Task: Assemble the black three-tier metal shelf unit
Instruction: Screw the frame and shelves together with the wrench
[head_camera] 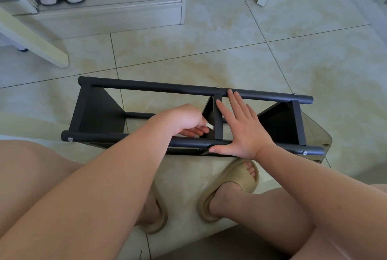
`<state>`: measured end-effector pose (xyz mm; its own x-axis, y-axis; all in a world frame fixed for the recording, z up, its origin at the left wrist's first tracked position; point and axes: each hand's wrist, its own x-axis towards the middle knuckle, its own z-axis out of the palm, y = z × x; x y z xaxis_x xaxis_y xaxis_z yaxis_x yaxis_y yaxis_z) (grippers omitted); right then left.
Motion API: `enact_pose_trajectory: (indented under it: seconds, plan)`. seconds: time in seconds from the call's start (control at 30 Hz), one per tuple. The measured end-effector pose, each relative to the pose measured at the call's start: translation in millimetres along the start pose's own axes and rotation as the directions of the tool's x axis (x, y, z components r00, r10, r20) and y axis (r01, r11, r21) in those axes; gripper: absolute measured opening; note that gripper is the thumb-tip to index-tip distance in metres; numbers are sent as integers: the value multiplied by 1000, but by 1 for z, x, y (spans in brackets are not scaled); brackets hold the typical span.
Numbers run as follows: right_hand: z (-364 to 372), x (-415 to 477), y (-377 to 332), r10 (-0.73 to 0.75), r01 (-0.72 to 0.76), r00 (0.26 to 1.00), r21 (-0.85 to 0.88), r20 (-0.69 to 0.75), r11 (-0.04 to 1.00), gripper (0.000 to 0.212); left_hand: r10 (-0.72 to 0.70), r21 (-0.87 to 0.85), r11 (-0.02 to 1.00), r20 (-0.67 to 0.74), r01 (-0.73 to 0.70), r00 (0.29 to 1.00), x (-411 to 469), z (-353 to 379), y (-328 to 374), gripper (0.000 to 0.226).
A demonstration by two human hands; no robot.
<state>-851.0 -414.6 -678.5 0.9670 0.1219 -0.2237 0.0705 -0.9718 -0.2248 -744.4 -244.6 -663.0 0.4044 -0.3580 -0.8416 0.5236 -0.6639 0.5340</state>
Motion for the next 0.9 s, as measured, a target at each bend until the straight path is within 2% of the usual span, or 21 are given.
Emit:
enact_pose_trajectory:
  seconds: [0.43,0.53,0.63,0.73,0.9]
  plan:
    - [-1,0,0,6,-6,1000,-8,4,1000,127,85,340,933,116,-120,990,-10,-7,-1,22]
    - [0,0,-1,5,-5,1000,-7,5,1000,127,113,463,872,121,-157,986,-11,-8,-3,15]
    - [0,0,0,3,-3,1000,-5,-4,1000,127,138,583,792,119,-182,983,-13,-9,-2,19]
    - [1,0,0,2,-2,1000,-4,-8,1000,127,138,625,755,145,-199,980,-17,-7,0,26]
    - [0,0,0,1,-1,1000,-13,-2,1000,127,137,629,752,143,-196,980,-19,-5,1,28]
